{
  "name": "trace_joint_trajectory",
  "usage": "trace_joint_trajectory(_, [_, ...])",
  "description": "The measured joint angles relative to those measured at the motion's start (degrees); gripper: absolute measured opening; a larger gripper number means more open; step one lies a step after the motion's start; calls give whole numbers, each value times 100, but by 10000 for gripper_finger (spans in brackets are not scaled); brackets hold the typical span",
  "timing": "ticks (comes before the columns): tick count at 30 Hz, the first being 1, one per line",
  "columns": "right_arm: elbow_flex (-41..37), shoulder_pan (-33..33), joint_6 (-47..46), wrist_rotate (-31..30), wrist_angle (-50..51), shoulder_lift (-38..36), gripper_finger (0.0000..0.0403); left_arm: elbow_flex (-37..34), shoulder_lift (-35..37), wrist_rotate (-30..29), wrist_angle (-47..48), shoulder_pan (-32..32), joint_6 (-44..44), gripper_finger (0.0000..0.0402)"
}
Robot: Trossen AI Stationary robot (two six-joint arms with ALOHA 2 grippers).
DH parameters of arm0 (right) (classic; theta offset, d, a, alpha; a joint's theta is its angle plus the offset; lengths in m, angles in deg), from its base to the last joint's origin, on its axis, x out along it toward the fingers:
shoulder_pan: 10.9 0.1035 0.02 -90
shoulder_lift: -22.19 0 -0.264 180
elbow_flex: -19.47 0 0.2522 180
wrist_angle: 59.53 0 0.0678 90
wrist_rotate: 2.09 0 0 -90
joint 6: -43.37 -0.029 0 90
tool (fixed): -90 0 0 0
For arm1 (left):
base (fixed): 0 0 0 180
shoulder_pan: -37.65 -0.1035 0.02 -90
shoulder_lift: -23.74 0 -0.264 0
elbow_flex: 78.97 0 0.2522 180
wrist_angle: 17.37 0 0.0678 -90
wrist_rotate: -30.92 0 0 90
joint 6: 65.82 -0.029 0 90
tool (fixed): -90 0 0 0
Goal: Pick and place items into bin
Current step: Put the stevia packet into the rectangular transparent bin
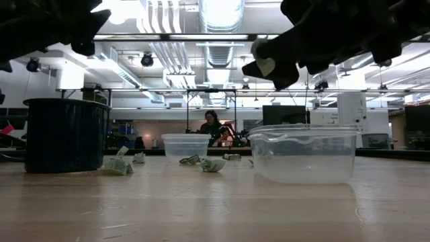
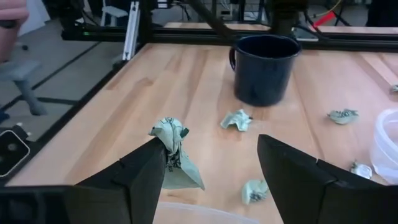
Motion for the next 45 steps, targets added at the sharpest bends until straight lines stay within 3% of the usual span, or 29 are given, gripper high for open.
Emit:
trace_joint_trajectory(4, [-14, 2, -46, -71, 3, 0, 242, 300, -624, 285, 3, 0, 235, 162])
trace_joint_trajectory(10, [-116, 1, -377, -921, 10, 0, 241, 1064, -1794, 430, 45, 216, 499, 162])
trace_joint_trajectory(19, [-191, 29, -653, -942, 27, 0, 237, 2341, -4179, 406, 97, 721, 391, 162])
trace_joint_trajectory(24, [-197, 31, -709, -942, 160, 0, 237, 2977, -5202, -29, 141, 935, 151, 162])
trace_joint_trajectory(30, [-200, 33, -726, -1038, 201, 0, 237, 3481, -5956, -489, 135, 1241, 143, 162])
trace_joint_trajectory(40, [-202, 31, -726, -1054, 228, 0, 237, 3805, -6404, -325, 105, 1767, 123, 162])
trace_joint_trajectory(45, [-202, 31, -726, -1054, 234, 0, 237, 3795, -6599, -323, -305, 1768, -328, 162])
